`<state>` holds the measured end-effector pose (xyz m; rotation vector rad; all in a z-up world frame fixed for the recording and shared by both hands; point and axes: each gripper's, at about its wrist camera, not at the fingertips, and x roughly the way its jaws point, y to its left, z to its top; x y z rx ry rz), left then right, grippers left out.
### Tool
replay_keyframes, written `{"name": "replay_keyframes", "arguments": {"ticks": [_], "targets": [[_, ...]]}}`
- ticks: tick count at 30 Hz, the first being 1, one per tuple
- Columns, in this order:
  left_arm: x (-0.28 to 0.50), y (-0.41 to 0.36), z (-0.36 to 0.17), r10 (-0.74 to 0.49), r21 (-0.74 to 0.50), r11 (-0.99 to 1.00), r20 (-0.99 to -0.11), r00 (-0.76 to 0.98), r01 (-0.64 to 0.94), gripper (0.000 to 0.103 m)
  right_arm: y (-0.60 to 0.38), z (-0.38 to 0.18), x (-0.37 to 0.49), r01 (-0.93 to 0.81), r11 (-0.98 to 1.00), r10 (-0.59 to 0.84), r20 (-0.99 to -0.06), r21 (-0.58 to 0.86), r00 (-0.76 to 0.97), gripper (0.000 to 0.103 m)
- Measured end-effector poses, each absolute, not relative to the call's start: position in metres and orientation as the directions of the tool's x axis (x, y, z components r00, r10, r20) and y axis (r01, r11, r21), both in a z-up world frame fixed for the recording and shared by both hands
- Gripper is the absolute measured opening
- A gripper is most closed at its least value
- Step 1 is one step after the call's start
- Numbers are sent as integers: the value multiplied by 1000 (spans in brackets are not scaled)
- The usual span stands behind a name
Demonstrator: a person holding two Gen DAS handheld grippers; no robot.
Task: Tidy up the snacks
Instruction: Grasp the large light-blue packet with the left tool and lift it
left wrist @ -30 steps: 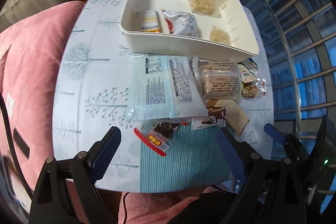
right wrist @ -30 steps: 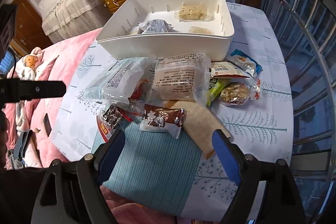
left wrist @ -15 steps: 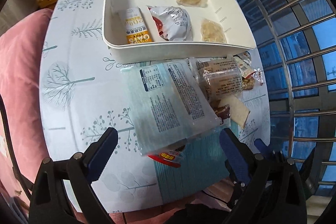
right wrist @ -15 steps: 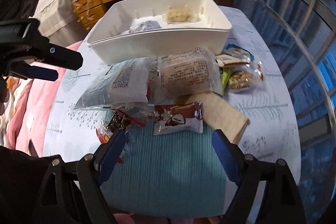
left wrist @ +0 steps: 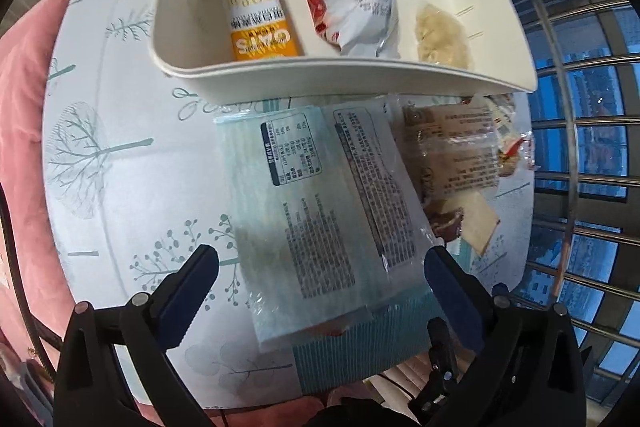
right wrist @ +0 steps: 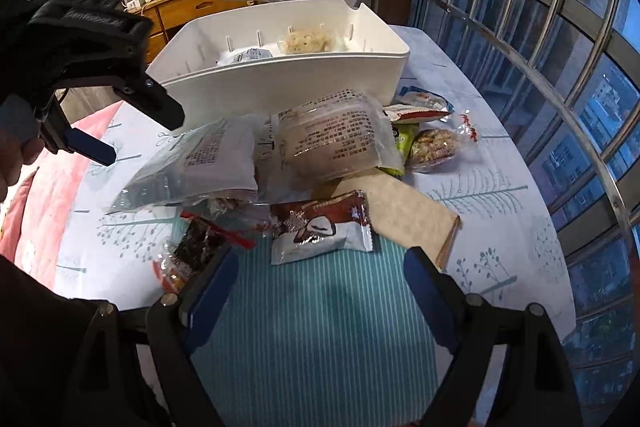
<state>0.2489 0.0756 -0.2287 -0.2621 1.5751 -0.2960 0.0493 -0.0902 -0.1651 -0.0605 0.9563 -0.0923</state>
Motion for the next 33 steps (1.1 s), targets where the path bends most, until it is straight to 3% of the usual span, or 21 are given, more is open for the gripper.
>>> {"name": "replay_keyframes", "arguments": {"ticks": [19,33], "targets": [[279,45,-280,-225,-221,974,-968,-114,-44,103,-98,-212,84,1,997,-66,-827,-79,558,85],[290,45,-314,-313,-293,945,-940,-136,-147,103,-96,-219,89,-37,997,-40,-837,-72,545,78]]}}
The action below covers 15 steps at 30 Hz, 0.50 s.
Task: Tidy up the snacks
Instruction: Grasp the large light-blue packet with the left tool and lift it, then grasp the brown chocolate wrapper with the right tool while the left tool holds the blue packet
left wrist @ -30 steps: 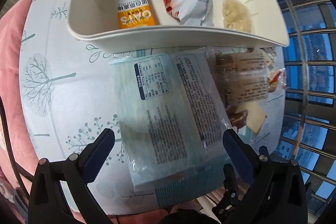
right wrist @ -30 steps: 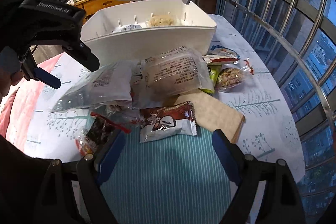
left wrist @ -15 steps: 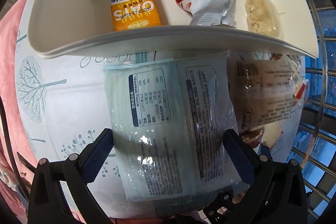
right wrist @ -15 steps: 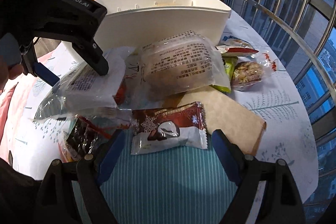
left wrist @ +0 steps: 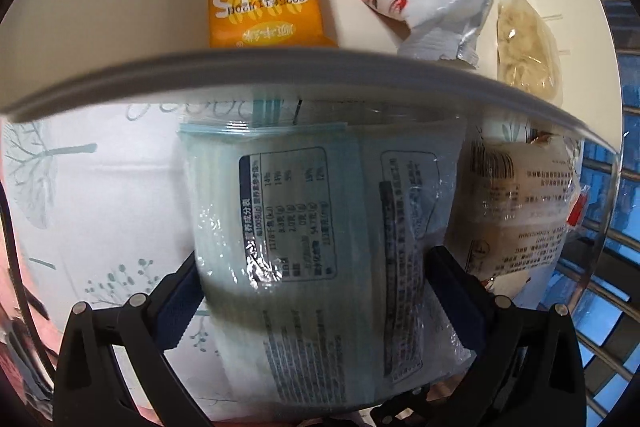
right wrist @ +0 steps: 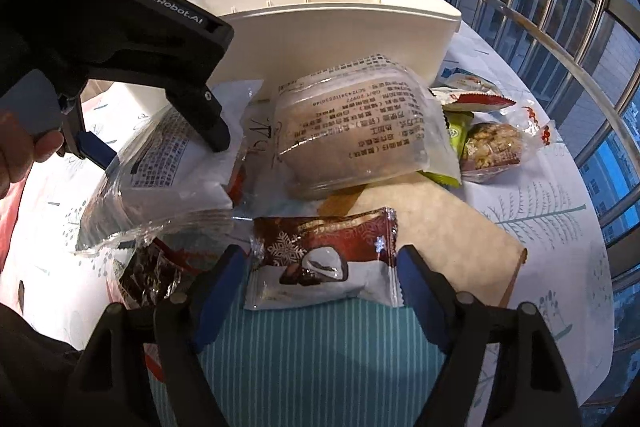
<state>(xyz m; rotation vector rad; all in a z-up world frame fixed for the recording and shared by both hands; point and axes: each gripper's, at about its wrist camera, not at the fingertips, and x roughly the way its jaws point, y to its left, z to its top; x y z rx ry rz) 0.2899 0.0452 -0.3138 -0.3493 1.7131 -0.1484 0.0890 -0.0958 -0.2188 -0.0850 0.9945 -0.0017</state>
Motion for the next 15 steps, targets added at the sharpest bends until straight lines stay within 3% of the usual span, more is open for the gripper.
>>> {"name": "replay_keyframes", "arguments": {"ticks": [5,7,15], "targets": [[288,40,-316,-297,-275,949,-945,-138,-155,103,-99,-219,91,-46,995,-45,-840,-83,541,69],[289,40,-318,-294,-271,950,-945,-144,-157,103,-103,-221,94,-34,997,-39,-854,-66,519,56],[301,35,-316,-294,-268,949,-942,-159,-168,94,-112,-220,99,-32,999,15,-863,-1,505,49]]}}
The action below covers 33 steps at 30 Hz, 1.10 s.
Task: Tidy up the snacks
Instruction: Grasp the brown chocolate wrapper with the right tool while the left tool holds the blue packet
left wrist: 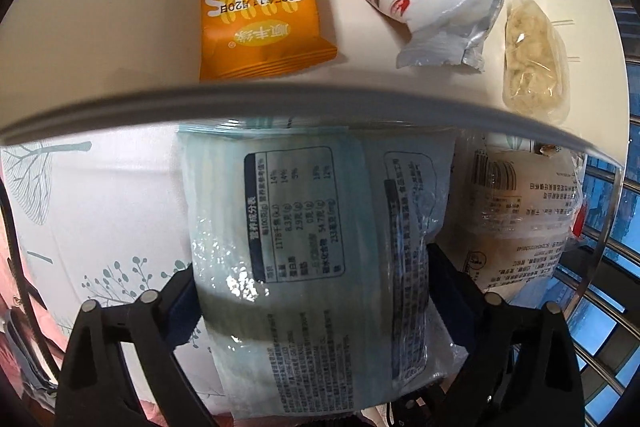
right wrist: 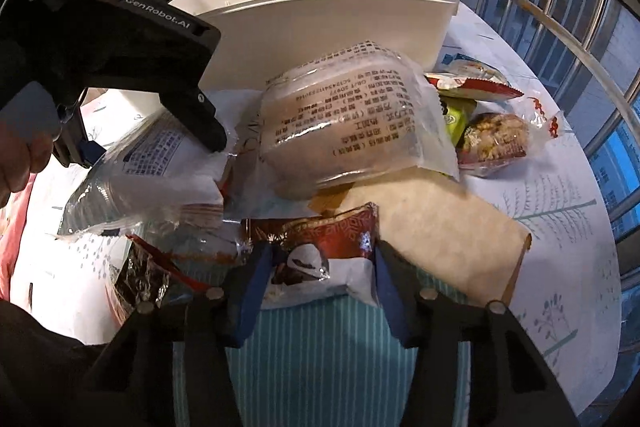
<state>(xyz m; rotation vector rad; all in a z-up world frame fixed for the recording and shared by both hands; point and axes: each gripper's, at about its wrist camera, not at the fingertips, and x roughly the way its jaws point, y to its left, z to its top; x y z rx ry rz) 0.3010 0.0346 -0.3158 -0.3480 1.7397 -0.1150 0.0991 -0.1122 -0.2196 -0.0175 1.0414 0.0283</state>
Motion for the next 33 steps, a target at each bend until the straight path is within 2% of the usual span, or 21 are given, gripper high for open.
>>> {"name": "replay_keyframes", "arguments": {"ticks": [3,10,20,33], "targets": [[303,32,-312,-285,-258,951,-945,-160,-170,91,-115,-219,104,-44,999,32,-866,11,499,42],[298,28,-304,-268,-231,954,-944,-194,-193,89,-114,-215,107,-68,998,46,-870,15,490,34],[289,47,-287,-291,-241,942,-934,-209,-234,88,-114,-205,110,-81,997,47,-879,10,474,26],[279,96,-232,-329,-290,928,-932,-152,-233,88,-98,-167,101,-111,993,31,-866,-28,500,16]]}}
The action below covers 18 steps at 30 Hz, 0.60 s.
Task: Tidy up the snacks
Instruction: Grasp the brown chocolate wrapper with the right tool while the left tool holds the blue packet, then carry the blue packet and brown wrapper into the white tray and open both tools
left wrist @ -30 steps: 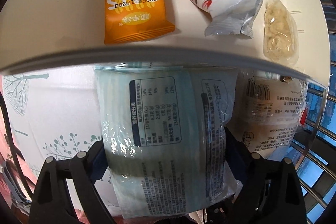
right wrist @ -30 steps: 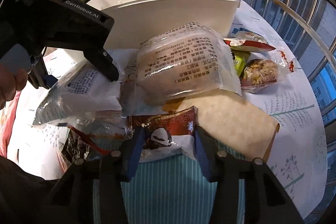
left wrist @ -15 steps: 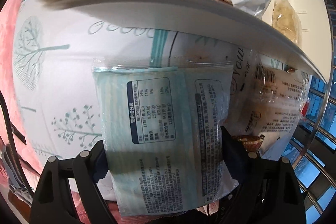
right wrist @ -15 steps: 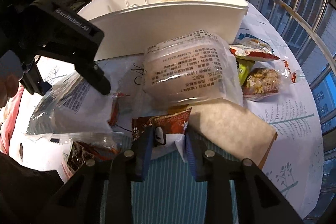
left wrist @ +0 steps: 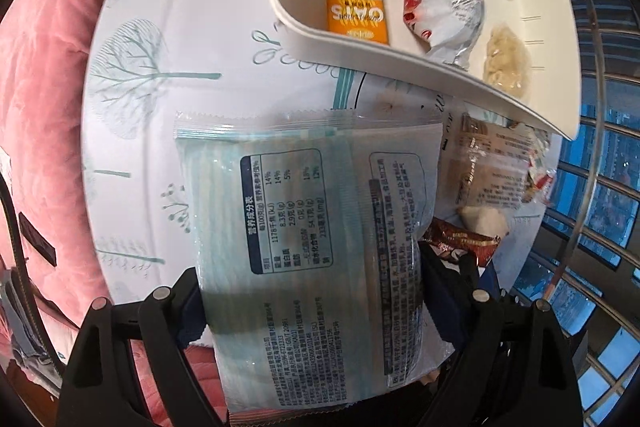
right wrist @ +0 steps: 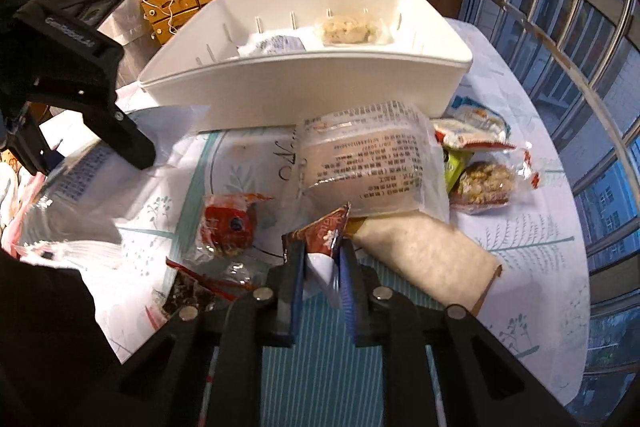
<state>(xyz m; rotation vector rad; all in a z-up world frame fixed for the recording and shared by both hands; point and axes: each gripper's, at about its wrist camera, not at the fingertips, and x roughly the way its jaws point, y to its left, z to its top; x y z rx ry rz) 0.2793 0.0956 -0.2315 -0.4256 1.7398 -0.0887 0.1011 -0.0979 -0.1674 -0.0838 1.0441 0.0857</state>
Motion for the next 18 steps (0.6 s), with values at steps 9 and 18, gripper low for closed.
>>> {"name": "replay_keyframes", "arguments": {"ticks": [9,18], "targets": [[271,113,-190,-353,-338,929,-932,-83,-154,88,-88,-122,103,-123,992,45,-826,-29,562,15],[293,121,-128,-331,-331,944,-944,10,-16,88,-87,-78,123,-119,993,59,-777,-21,627,15]]}}
